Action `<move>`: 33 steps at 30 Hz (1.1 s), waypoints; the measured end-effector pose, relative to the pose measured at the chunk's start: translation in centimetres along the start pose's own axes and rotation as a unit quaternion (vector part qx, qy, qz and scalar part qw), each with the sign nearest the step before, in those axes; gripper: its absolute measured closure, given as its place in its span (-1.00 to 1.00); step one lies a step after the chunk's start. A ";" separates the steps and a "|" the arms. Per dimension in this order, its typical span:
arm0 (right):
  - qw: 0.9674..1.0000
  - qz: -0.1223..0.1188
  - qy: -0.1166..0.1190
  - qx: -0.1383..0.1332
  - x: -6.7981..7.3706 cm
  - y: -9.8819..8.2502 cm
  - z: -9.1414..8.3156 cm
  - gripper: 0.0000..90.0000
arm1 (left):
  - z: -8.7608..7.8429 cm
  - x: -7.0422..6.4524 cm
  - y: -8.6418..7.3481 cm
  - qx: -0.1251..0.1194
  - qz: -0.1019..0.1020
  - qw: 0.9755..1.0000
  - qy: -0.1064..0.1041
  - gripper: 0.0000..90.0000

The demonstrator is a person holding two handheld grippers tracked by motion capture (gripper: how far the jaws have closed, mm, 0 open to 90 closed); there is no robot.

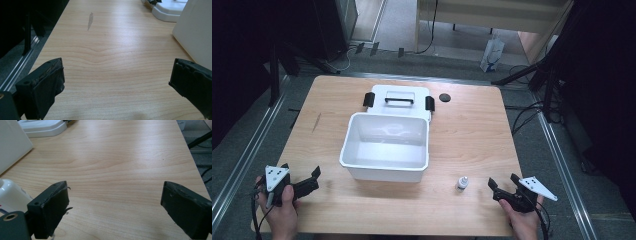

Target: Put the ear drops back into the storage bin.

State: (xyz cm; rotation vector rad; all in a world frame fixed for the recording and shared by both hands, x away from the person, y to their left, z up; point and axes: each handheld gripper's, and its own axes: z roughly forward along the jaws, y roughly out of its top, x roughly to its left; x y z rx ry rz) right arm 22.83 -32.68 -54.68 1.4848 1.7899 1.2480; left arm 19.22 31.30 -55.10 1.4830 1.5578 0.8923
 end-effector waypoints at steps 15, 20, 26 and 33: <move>0.999 -0.032 -0.011 0.030 0.5 0.3 0.3 -0.67 | -0.1 0.0 0.0 -0.002 -0.003 1.000 -0.002 -0.99; 0.995 -0.065 -0.005 0.072 0.8 0.9 0.5 -0.64 | -0.1 0.1 0.0 -0.001 -0.001 1.000 -0.003 -0.99; 0.987 -0.098 -0.003 0.125 1.0 2.0 0.5 -0.64 | -0.1 0.0 0.0 -0.002 -0.002 1.000 -0.004 -0.99; 0.967 -0.156 -0.004 0.202 2.2 4.9 0.4 -0.61 | 0.0 0.1 0.0 0.002 -0.002 1.000 -0.010 -0.99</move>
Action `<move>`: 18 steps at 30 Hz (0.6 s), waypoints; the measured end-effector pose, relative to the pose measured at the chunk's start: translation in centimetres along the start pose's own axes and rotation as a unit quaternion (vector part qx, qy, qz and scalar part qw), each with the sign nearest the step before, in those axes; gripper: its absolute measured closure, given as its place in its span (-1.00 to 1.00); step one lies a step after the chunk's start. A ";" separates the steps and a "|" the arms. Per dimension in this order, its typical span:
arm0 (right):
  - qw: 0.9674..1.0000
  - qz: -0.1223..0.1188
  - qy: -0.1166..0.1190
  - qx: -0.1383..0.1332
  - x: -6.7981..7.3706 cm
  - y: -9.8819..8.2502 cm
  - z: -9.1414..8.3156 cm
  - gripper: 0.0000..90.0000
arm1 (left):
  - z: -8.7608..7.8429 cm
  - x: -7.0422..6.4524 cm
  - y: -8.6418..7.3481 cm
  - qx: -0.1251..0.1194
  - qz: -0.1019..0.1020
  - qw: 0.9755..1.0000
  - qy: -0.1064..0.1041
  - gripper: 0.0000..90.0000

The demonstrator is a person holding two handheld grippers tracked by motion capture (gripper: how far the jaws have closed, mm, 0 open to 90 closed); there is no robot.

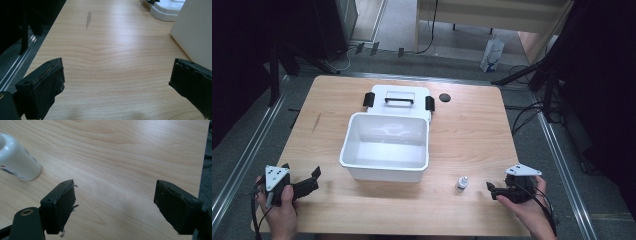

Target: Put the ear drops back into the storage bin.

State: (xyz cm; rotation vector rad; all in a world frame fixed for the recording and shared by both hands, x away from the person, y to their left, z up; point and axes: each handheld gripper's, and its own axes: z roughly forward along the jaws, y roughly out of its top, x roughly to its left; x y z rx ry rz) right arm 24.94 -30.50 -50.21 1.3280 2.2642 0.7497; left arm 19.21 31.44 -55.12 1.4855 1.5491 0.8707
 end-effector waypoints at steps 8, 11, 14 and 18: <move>0.996 -0.060 -0.005 0.068 0.4 2.5 -0.4 -0.57 | 0.0 0.0 0.0 0.000 0.000 1.000 0.001 -0.99; 0.993 -0.073 -0.003 0.088 0.5 3.1 -0.4 -0.51 | 0.0 0.0 0.0 0.001 0.001 1.000 0.002 -0.99; 0.987 -0.107 0.007 0.121 0.8 4.3 -0.4 -0.42 | 0.0 0.0 0.0 0.001 0.001 1.000 0.002 -0.99; 0.980 -0.135 0.027 0.146 1.3 4.9 -0.5 -0.29 | 0.0 0.0 0.0 0.001 0.001 1.000 0.002 -0.99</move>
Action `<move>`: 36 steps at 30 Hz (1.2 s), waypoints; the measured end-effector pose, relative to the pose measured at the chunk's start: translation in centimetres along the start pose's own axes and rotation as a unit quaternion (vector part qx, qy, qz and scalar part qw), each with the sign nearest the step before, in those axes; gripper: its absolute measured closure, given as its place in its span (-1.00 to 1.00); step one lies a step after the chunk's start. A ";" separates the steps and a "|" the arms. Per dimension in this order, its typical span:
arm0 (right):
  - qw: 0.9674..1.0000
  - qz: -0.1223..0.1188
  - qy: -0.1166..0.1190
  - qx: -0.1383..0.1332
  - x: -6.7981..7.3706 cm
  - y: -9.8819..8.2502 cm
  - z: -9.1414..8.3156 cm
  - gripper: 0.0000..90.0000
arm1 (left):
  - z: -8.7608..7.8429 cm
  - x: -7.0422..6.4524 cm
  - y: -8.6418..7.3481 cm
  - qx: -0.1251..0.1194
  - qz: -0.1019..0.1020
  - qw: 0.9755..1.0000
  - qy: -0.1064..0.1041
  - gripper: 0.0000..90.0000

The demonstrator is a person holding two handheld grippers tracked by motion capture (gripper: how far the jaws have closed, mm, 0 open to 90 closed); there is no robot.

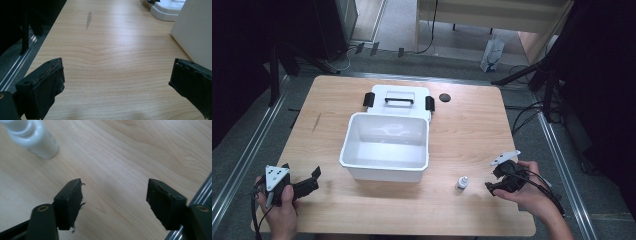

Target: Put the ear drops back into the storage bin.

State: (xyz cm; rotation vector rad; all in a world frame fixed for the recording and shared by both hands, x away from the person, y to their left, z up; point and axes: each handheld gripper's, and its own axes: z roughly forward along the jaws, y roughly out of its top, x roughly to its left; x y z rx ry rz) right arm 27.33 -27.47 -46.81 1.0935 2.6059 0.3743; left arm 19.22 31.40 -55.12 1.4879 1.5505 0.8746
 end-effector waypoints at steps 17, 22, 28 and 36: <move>0.991 -0.080 0.076 0.071 3.1 4.4 -1.2 0.25 | 0.1 0.0 0.0 0.002 -0.001 1.000 0.000 -0.99; 0.988 -0.100 0.091 0.077 4.2 5.7 -1.1 0.29 | 0.1 0.0 0.0 0.002 -0.001 1.000 -0.001 -0.99; 0.986 -0.107 0.100 0.078 5.0 6.6 -1.0 0.33 | 0.1 0.0 0.0 0.003 -0.001 1.000 -0.001 -0.99; 0.986 -0.109 0.094 0.082 5.6 7.7 -0.3 0.40 | 0.1 0.0 0.0 0.004 -0.001 1.000 -0.002 -0.99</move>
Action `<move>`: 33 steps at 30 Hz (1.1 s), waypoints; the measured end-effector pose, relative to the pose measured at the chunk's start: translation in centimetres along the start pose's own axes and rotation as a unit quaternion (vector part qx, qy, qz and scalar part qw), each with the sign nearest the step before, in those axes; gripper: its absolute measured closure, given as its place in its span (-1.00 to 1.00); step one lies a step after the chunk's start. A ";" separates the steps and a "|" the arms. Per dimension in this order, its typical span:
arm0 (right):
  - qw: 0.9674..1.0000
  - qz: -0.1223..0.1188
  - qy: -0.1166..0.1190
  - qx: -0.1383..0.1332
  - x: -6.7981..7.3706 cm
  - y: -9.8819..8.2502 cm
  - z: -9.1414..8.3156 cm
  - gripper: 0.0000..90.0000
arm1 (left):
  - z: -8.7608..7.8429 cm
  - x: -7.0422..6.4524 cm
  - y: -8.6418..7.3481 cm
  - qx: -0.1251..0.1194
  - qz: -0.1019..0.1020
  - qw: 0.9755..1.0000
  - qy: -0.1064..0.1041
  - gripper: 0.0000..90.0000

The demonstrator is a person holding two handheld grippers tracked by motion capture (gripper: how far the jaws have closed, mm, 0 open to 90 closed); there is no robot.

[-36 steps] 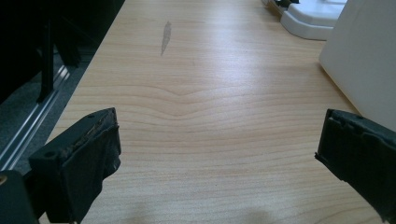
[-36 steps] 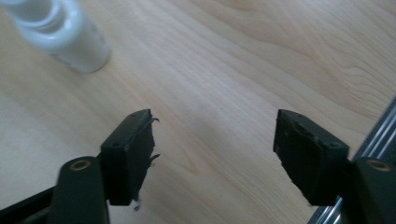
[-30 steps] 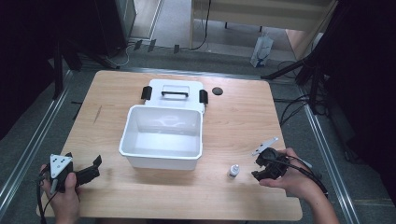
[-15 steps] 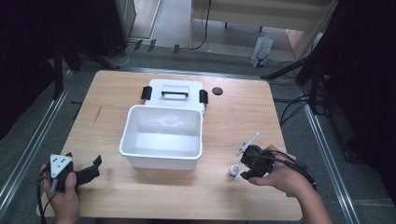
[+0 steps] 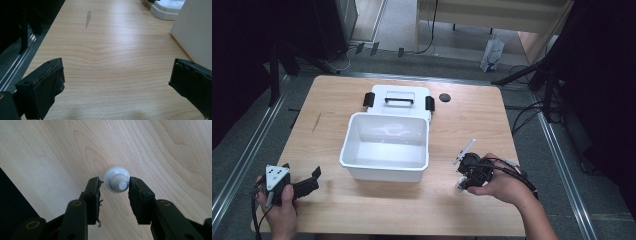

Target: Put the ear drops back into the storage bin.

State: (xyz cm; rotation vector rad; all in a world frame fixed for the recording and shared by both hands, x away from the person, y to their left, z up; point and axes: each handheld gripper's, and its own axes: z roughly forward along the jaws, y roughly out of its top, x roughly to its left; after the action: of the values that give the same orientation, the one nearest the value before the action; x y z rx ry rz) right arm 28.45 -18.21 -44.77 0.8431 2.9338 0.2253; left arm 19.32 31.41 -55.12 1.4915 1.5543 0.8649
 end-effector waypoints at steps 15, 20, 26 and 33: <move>1.000 0.019 0.002 0.010 -0.6 0.2 0.8 0.59 | 0.0 0.0 0.0 -0.002 0.000 1.000 0.000 -0.99; 1.000 0.026 0.001 0.016 -0.9 0.1 0.5 0.60 | 0.0 0.0 0.0 -0.003 -0.001 1.000 0.000 -0.99; 1.000 0.029 0.004 -0.004 -1.9 -0.2 -1.2 0.60 | 0.0 0.0 0.0 -0.003 0.001 1.000 0.001 -0.99; 0.999 0.031 0.001 -0.018 -2.5 0.6 -2.9 0.60 | 0.0 -0.1 0.0 -0.004 0.003 1.000 0.002 -0.99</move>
State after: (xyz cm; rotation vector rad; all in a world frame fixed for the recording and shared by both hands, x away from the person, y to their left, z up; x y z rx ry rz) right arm 30.53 -19.45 -41.70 0.9295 2.8982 0.2828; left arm 19.30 31.33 -55.12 1.4895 1.5494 0.8768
